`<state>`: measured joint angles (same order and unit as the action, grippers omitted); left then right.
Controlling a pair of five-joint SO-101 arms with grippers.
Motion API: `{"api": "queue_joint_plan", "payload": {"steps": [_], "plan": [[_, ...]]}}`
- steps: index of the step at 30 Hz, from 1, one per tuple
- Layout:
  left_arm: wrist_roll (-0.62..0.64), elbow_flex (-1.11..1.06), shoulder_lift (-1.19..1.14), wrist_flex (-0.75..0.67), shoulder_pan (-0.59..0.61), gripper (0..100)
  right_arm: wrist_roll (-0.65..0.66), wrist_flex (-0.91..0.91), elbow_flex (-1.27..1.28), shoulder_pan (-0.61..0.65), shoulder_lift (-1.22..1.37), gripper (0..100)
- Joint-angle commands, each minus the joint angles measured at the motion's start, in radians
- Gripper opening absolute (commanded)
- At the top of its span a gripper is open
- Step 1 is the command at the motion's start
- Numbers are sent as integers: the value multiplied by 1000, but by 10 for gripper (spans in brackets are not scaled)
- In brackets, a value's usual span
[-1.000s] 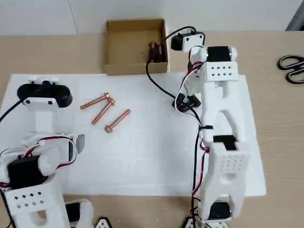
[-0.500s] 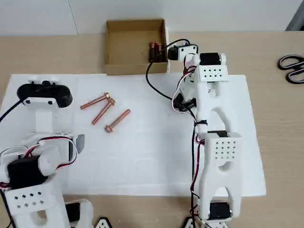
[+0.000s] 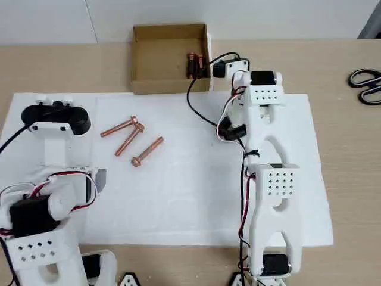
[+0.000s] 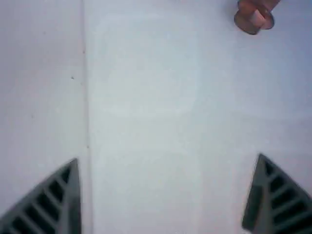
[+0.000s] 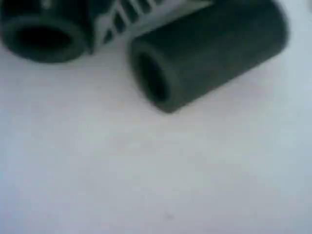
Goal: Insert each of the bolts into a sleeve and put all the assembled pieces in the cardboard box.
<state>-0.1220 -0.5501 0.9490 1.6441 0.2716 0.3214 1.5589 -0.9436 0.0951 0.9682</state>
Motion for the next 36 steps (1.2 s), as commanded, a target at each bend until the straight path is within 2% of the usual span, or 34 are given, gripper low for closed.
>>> {"api": "queue_joint_plan", "payload": {"steps": [1,13,23,27,36], "plan": [[-3,2,12,-11,-3,222,6,-1,3,-13,-2,7],[-3,2,12,-11,-3,222,-41,124,-242,-82,-4,4],[-3,5,12,-9,2,222,-107,145,-236,-81,-51,4],[-3,5,12,-9,2,222,-109,145,-109,-68,-219,4],[-6,4,12,-9,0,222,-158,136,384,-31,-826,4]]}}
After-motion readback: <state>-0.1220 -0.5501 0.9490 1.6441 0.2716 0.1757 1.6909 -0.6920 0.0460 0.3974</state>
